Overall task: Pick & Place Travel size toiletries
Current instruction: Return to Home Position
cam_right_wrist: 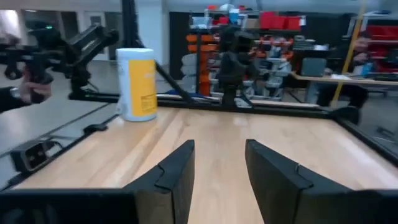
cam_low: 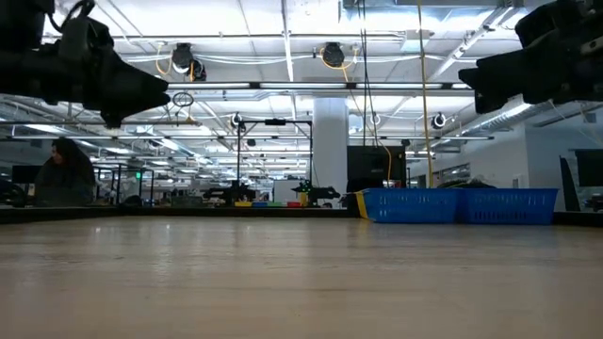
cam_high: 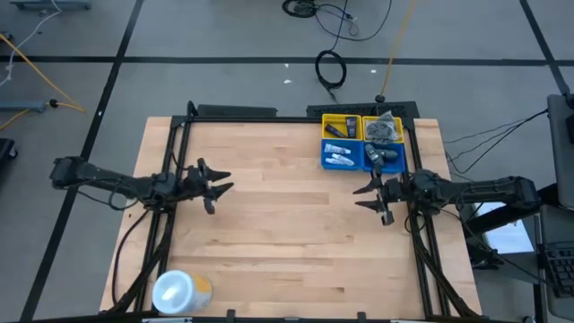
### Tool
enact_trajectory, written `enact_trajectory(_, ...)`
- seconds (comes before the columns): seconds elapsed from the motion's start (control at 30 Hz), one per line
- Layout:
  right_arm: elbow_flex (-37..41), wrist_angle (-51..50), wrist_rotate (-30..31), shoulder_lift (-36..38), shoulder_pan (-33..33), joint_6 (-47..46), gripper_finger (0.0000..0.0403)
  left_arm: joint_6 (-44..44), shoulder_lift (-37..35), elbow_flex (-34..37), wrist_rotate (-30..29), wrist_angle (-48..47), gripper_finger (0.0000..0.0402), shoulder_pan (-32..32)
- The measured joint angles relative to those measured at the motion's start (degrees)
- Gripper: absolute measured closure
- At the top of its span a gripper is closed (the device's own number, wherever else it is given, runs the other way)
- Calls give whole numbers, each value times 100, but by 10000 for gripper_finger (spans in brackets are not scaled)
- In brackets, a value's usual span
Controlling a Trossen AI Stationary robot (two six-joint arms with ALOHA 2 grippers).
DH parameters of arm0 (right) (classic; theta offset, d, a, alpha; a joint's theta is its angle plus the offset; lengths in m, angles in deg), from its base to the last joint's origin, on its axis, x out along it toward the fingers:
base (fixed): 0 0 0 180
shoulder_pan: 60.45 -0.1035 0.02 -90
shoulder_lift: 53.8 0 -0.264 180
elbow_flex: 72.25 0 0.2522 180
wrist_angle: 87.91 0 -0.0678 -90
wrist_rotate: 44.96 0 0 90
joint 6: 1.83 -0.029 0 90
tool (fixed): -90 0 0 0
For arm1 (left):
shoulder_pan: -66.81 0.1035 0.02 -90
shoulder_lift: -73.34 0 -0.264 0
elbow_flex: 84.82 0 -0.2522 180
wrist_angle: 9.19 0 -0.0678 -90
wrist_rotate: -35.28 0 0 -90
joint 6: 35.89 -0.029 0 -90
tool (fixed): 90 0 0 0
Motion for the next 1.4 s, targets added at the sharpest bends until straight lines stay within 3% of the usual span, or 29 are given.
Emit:
enact_trajectory(0.2, 9, -475, 269, 77, 133, 117, 269, 59, -56, 27, -44, -682, 231, -180)
enact_trajectory(0.83, 22, -612, 263, 135, 216, -53, 266, 8, 99, 22, 121, -709, 231, -248)
enact_trajectory(1.13, 22, -733, 254, 1435, 421, -64, 266, 10, 99, 22, 121, -709, 231, -248)
enact_trajectory(1.4, 24, -690, 258, 1620, 489, -67, 268, 8, 99, 22, 121, -711, 231, -248)
